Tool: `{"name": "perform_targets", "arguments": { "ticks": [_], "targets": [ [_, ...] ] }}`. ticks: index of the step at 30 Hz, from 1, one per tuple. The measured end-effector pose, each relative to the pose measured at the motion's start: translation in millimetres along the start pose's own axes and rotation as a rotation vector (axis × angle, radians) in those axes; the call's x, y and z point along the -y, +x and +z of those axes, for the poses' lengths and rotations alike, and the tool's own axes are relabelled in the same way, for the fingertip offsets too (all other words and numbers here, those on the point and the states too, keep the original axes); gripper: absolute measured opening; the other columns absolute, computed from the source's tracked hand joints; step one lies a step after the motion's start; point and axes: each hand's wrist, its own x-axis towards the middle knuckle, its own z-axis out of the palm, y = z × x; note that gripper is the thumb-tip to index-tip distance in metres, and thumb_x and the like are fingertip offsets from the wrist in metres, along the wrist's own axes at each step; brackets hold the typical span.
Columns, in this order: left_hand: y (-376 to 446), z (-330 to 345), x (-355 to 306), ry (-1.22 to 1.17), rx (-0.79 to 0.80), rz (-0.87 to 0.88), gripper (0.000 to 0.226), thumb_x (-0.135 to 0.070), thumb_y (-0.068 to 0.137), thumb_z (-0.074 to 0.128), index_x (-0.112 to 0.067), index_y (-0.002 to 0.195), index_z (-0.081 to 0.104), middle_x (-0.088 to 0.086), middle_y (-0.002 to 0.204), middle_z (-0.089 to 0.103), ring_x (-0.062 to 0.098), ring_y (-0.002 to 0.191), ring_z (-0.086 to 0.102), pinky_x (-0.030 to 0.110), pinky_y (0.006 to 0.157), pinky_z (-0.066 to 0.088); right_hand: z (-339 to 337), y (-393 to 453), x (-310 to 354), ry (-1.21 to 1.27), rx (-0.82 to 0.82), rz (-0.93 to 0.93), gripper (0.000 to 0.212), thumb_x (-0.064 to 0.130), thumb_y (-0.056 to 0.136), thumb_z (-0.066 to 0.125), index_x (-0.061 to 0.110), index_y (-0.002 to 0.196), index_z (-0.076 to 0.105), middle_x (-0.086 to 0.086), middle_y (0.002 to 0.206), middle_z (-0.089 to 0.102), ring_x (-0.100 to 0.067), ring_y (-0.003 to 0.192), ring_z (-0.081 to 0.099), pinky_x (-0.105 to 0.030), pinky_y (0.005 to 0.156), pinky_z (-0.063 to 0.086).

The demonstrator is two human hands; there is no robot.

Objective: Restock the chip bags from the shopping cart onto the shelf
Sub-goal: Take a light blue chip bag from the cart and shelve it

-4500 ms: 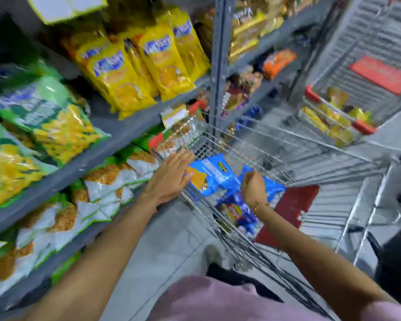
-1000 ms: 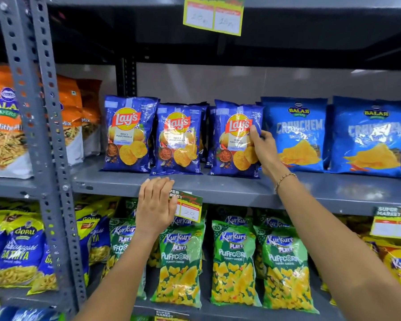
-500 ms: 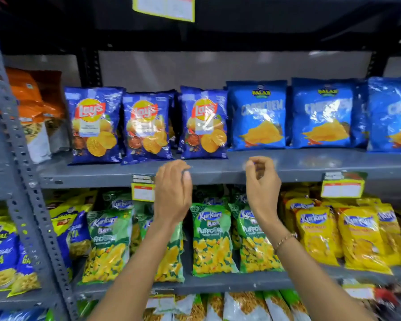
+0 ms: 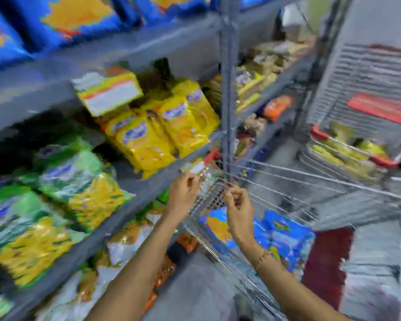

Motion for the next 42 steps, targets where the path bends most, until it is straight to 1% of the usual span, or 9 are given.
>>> {"name": "perform_targets", "arguments": {
  "ticks": [5, 9, 11, 14, 18, 23, 29, 39, 42],
  "targets": [
    [38.2, 119.1, 43.4, 0.137, 0.432, -0.22, 0.028, -0.008, 0.09, 0.054, 0.007, 0.114, 0.058, 0.026, 0.117, 0.064, 0.035, 0.107, 0.063, 0.035, 0.091, 0.047, -68.5, 38.1, -116.4, -0.245, 0.078, 0.504, 0.013, 0.008, 0.092, 0.05, 0.01, 0.079, 0.05, -0.011, 0.073, 0.051, -0.019, 0.07, 0.048, -0.024, 0.059, 0.032],
    [57.0, 183.9, 89.9, 0.317, 0.743, -0.378, 0.046, -0.017, 0.094, 0.051, 0.001, 0.134, 0.042, 0.023, 0.139, 0.049, 0.034, 0.125, 0.049, 0.034, 0.098, 0.039, -89.4, 53.2, -163.4, -0.281, 0.252, 0.661, 0.014, 0.021, 0.069, 0.047, 0.011, 0.06, 0.043, 0.009, 0.048, 0.043, 0.001, 0.043, 0.043, -0.007, 0.044, 0.03],
    [65.8, 203.9, 112.1, 0.358, 0.83, -0.466, 0.052, -0.023, 0.094, 0.05, 0.0, 0.139, 0.035, 0.021, 0.145, 0.041, 0.034, 0.131, 0.043, 0.039, 0.107, 0.036, -87.4, 61.6, -193.3, -0.261, 0.248, 0.751, 0.019, 0.02, 0.079, 0.052, 0.003, 0.069, 0.051, 0.003, 0.059, 0.049, -0.007, 0.058, 0.055, -0.009, 0.057, 0.038],
    [82.2, 229.6, 145.2, 0.436, 0.939, -0.456, 0.059, -0.03, 0.095, 0.048, -0.002, 0.143, 0.029, 0.017, 0.152, 0.031, 0.033, 0.136, 0.036, 0.043, 0.111, 0.035, -71.6, 70.6, -236.5, -0.136, 0.252, 1.058, 0.033, 0.022, 0.097, 0.048, -0.008, 0.093, 0.062, -0.015, 0.072, 0.054, -0.029, 0.068, 0.057, -0.022, 0.051, 0.046],
    [100.1, 263.2, 178.9, 0.45, 0.906, -0.459, 0.062, -0.029, 0.097, 0.044, 0.0, 0.146, 0.019, 0.019, 0.156, 0.021, 0.034, 0.142, 0.026, 0.044, 0.115, 0.028, -37.9, 81.2, -276.4, -0.008, 0.207, 1.077, 0.048, 0.027, 0.096, 0.05, -0.003, 0.133, 0.043, -0.011, 0.129, 0.051, -0.019, 0.111, 0.048, -0.039, 0.091, 0.045],
    [109.1, 291.4, 213.5, 0.423, 0.828, -0.514, 0.055, -0.042, 0.099, 0.03, -0.005, 0.139, 0.033, 0.025, 0.142, 0.038, 0.043, 0.122, 0.045, 0.051, 0.097, 0.041, -13.7, 91.9, -296.1, 0.084, -0.113, 1.048, 0.067, 0.031, 0.089, 0.062, 0.006, 0.142, 0.031, -0.007, 0.144, 0.047, -0.024, 0.132, 0.045, -0.035, 0.108, 0.038],
    [110.2, 300.4, 232.2, 0.35, 0.853, -0.496, 0.037, -0.035, 0.099, 0.037, -0.005, 0.107, 0.056, 0.023, 0.081, 0.057, 0.03, 0.071, 0.051, 0.035, 0.061, 0.034, -9.1, 87.7, -316.7, 0.187, -0.215, 1.029, 0.062, 0.027, 0.09, 0.061, 0.005, 0.141, 0.032, -0.01, 0.143, 0.048, -0.026, 0.132, 0.046, -0.045, 0.112, 0.037],
    [107.3, 263.5, 199.0, 0.205, 0.705, -0.485, 0.041, -0.041, 0.091, 0.05, -0.005, 0.109, 0.06, 0.018, 0.099, 0.055, 0.025, 0.085, 0.049, 0.039, 0.073, 0.037, -19.1, 75.3, -283.0, 0.174, -0.181, 0.854, 0.056, 0.024, 0.092, 0.058, 0.009, 0.141, 0.035, -0.007, 0.14, 0.051, -0.026, 0.129, 0.049, -0.039, 0.107, 0.043],
    [101.8, 242.6, 175.8, 0.115, 0.558, -0.406, 0.036, -0.036, 0.091, 0.055, -0.001, 0.094, 0.062, 0.017, 0.077, 0.053, 0.025, 0.068, 0.048, 0.037, 0.063, 0.035, -29.3, 80.0, -263.2, 0.162, -0.154, 0.742, 0.047, 0.02, 0.092, 0.059, 0.007, 0.133, 0.042, -0.008, 0.135, 0.053, -0.029, 0.127, 0.051, -0.044, 0.107, 0.042]
  ]
}}
